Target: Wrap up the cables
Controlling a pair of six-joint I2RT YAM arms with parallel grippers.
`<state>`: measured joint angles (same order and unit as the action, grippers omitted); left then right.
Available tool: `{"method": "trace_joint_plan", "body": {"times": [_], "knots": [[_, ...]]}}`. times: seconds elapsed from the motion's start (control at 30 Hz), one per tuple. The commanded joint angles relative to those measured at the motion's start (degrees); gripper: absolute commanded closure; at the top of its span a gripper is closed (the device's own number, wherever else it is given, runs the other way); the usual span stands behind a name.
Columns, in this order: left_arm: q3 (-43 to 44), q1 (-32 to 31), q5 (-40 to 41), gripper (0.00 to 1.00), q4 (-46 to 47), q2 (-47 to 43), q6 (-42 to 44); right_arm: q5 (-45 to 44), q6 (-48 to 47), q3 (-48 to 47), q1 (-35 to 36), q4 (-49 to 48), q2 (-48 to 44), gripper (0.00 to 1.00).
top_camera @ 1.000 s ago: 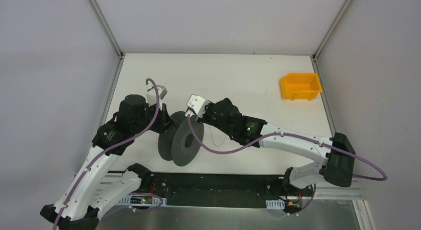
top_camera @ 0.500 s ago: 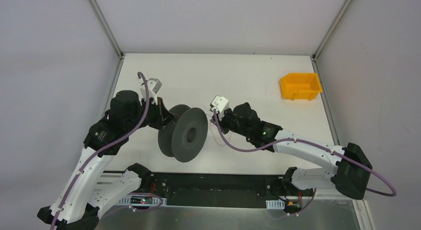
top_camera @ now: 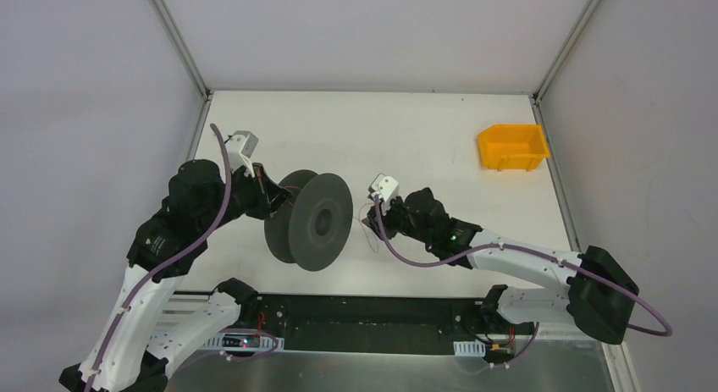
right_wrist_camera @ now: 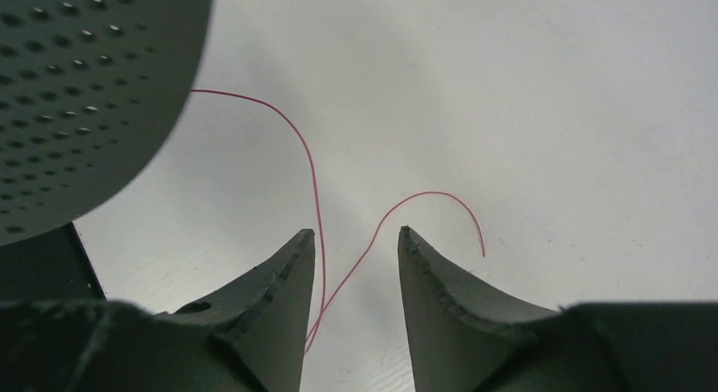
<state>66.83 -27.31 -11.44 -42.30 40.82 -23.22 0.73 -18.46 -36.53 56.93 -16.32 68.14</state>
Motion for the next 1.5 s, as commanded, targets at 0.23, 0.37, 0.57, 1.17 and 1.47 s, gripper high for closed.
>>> {"method": "trace_joint_plan", "body": {"times": [0.23, 0.37, 0.57, 1.17, 1.47], "knots": [[2.54, 0.14, 2.57, 1.00, 5.19, -1.61, -3.55, 7.63, 7.91, 3.53, -2.19, -13.11, 5.38, 0.52], [2.43, 0.15, 3.74, 1.00, 5.39, -1.88, -4.14, 8.51, 9.68, 4.46, -2.21, -15.24, 7.46, 0.52], [3.51, 0.15, 13.84, 1.00, 5.61, -2.77, -9.02, 7.82, 13.40, 7.00, -2.02, -17.79, 9.65, 0.64], [-1.29, 0.15, 34.28, 1.00, 9.97, -6.99, -17.25, -11.77, 9.49, -3.70, 19.97, 5.74, 0.65, 1.00], [-2.46, 0.11, 31.50, 1.00, 8.01, -2.66, -2.92, -19.56, 0.15, -19.66, 27.87, 21.42, 0.19, 1.00]]}}
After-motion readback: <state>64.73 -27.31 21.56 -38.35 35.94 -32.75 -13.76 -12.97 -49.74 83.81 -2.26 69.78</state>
